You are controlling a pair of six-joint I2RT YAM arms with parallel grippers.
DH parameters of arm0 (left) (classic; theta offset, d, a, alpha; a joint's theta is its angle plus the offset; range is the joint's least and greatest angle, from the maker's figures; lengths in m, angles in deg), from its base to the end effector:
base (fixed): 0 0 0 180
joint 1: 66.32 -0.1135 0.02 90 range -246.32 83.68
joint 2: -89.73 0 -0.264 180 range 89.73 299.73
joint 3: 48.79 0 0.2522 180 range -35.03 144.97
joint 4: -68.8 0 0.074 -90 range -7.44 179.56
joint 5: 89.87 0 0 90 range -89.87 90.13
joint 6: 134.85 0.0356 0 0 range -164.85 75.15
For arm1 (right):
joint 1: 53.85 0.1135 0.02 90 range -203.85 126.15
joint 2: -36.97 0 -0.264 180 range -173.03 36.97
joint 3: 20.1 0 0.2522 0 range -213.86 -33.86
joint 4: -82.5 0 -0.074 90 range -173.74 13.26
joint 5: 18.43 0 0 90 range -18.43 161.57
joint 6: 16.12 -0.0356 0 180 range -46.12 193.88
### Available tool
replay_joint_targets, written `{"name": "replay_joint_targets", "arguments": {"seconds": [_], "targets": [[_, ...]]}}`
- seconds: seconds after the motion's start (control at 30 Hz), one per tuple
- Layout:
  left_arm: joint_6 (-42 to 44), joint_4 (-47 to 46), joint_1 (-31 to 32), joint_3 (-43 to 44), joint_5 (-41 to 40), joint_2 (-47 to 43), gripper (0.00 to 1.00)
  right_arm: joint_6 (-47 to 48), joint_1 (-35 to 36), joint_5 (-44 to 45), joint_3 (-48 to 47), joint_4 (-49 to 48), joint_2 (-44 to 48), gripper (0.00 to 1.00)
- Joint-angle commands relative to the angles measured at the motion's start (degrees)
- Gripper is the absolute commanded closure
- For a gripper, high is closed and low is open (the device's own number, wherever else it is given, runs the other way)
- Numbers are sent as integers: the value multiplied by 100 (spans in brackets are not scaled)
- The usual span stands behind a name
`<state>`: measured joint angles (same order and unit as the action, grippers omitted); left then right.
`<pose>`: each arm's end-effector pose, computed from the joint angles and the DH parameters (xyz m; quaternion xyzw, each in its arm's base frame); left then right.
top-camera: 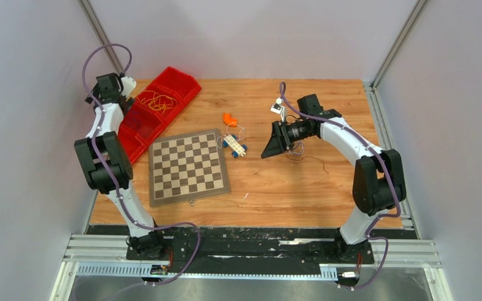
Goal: Untangle the cables
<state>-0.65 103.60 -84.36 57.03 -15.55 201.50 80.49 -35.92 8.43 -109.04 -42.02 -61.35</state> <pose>0.4256 0.1487 0.2619 0.1484 0.8901 0.3195 0.2893 0.3188 0.1365 0.2521 -0.2881 0.7884 0.5268 0.1341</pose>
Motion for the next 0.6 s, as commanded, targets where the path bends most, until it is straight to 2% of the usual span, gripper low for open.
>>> {"name": "replay_joint_targets", "arguments": {"seconds": [0.0, 0.1, 0.23, 0.37, 0.57], "targets": [[1611, -3135, 186, -652, -1532, -351, 0, 119, -4, -176, -230, -16, 27, 41], [2937, -5248, 244, -1235, -1648, -283, 0, 145, -3, -157, -217, 17, 67, 41], [4537, -7172, 301, -2002, -1244, -50, 0, 180, -1, -138, -221, 49, 79, 41], [5478, -7758, 308, -2509, -554, -100, 0, 228, -4, -129, -251, 111, 89, 41], [6439, -7855, 333, -3247, 445, -601, 0, 288, -19, -131, -225, 155, 92, 41]]}}
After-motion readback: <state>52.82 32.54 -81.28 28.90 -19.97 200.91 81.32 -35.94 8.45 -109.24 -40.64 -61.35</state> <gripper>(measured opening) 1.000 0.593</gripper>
